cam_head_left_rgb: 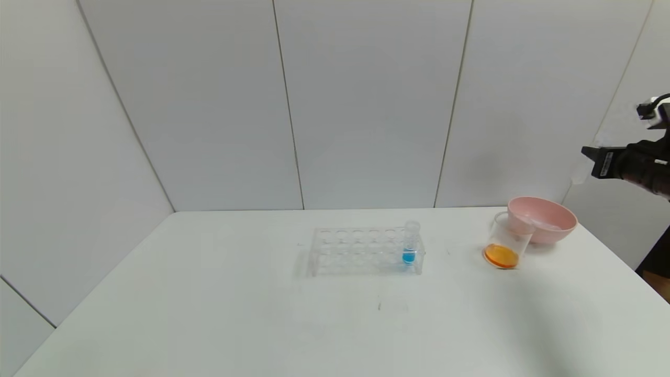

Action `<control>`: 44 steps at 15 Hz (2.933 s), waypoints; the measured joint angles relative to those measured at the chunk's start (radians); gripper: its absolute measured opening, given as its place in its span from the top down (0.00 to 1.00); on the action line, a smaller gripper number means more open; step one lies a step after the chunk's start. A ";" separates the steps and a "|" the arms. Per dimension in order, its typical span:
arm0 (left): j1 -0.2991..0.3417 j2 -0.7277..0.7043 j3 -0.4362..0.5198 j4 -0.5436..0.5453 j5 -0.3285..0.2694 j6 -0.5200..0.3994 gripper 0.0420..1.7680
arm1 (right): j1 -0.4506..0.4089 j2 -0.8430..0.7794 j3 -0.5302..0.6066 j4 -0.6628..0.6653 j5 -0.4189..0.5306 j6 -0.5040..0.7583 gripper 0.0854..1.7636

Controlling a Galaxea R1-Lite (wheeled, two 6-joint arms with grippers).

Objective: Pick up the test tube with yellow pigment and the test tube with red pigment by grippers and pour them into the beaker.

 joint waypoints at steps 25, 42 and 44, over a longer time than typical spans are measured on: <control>0.000 0.000 0.000 0.000 0.000 0.000 0.03 | 0.037 0.211 0.041 -0.094 -0.052 0.040 0.75; 0.000 0.000 0.000 0.000 0.000 0.000 0.03 | 0.051 0.084 0.103 -0.043 -0.059 0.039 0.12; 0.000 0.000 0.000 0.000 0.000 0.000 0.03 | 0.067 -0.001 0.178 -0.044 -0.056 0.039 0.10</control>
